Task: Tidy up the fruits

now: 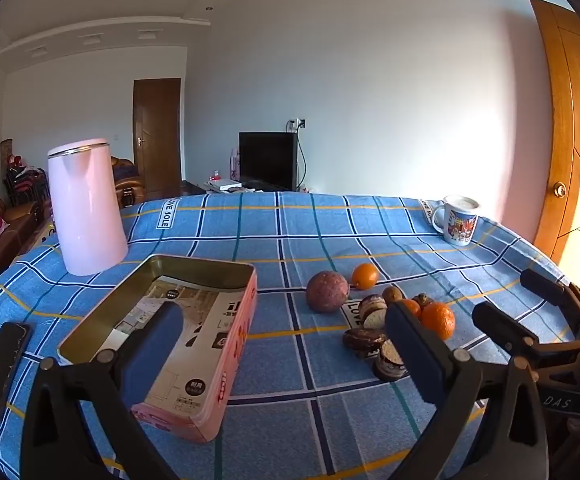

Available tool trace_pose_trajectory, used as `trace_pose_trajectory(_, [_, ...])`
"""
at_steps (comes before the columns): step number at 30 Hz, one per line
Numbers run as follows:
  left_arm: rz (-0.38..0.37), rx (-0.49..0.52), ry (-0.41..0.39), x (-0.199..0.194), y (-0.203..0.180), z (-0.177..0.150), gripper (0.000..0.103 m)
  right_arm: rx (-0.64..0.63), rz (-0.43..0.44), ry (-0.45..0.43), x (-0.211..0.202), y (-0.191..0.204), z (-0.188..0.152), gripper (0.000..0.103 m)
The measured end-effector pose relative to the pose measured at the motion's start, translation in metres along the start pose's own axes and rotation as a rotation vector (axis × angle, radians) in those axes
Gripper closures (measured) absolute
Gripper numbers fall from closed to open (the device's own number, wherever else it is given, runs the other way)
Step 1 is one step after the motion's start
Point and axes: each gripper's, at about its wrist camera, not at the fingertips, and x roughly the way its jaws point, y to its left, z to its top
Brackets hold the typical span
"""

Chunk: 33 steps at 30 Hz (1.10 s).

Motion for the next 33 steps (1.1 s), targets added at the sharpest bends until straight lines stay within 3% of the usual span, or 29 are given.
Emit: trace_pose_trajectory(33, [0.001, -0.010, 0.003, 0.000, 0.003, -0.007, 0.000, 0.001, 0.021, 0.017, 0.001, 0.008, -0.013, 0.001])
